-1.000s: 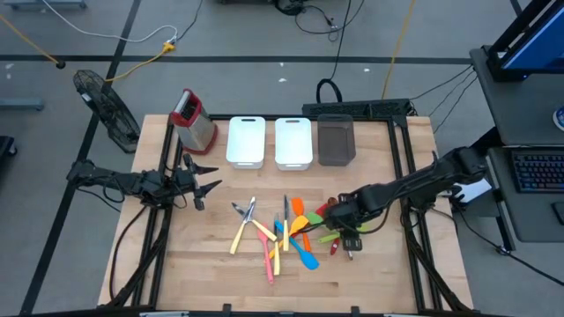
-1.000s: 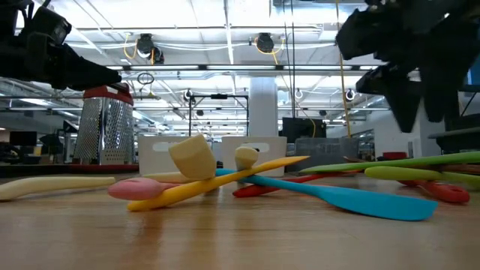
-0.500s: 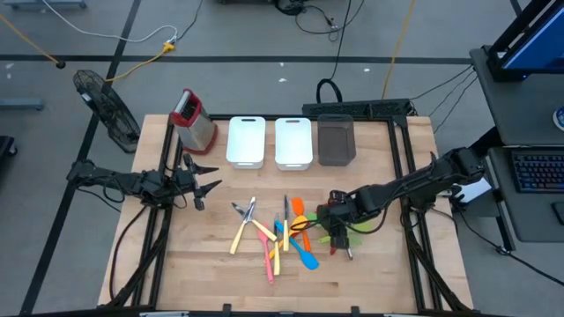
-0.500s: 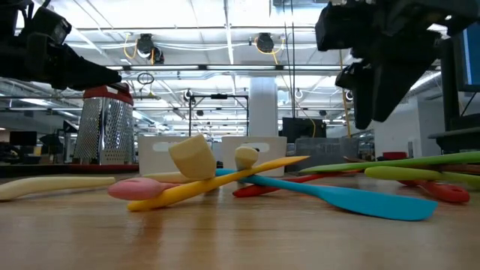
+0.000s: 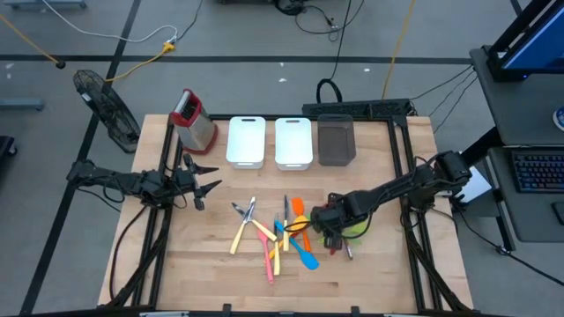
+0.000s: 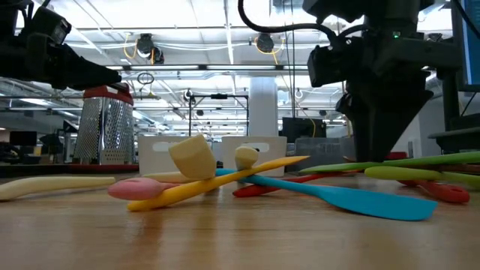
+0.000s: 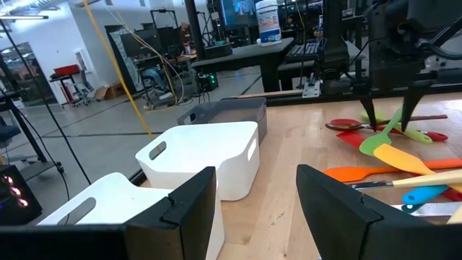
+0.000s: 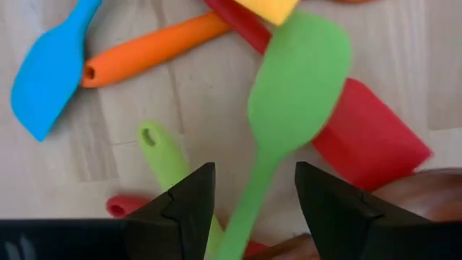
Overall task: Pick & Place Kitchen Items
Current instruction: Put the green spatula into the black bin
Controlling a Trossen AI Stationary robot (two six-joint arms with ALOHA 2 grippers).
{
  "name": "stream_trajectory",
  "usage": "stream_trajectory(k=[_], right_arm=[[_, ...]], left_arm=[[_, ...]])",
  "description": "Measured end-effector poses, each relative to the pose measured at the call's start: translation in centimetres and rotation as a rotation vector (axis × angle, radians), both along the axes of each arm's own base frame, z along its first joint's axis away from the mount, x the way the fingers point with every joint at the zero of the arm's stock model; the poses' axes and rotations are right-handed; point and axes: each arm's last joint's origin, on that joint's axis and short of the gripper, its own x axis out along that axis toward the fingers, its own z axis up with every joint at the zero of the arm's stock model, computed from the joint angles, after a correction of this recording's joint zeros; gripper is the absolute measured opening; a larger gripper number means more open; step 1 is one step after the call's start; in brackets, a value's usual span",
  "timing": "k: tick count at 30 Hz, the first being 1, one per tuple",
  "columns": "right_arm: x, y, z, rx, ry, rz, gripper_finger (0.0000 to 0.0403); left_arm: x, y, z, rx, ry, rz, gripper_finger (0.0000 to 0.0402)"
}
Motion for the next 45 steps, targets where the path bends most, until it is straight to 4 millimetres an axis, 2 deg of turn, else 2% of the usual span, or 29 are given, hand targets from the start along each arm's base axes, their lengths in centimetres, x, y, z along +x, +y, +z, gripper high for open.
stream_trajectory(k=[9,19,30,38,45], right_arm=[[0.0,0.0,0.0,-0.011,-0.004,-0.002,0.0183],[-0.3,-0.1,-0.1,-0.016,0.028,-0.001,0.0154],[-0.4,0.2,-0.1,0.035,0.046,-0.037,0.0164],[-0.9,1.1,-0.1,0.032,0.063,-0.006,0.0162],[-0.8,1.0,-0.1,0.009,0.058,-0.044,0.016]], left_arm=[[0.0,0.0,0.0,0.03,0.009,-0.001,0.02],[0.0,0.0,0.0,0.046,0.015,-0.002,0.02],[0.0,0.0,0.0,0.047,0.015,-0.001,0.02],[0.0,0.0,0.0,0.065,0.021,-0.002,0.02],[0.0,0.0,0.0,0.093,0.03,-0.003,0.02]])
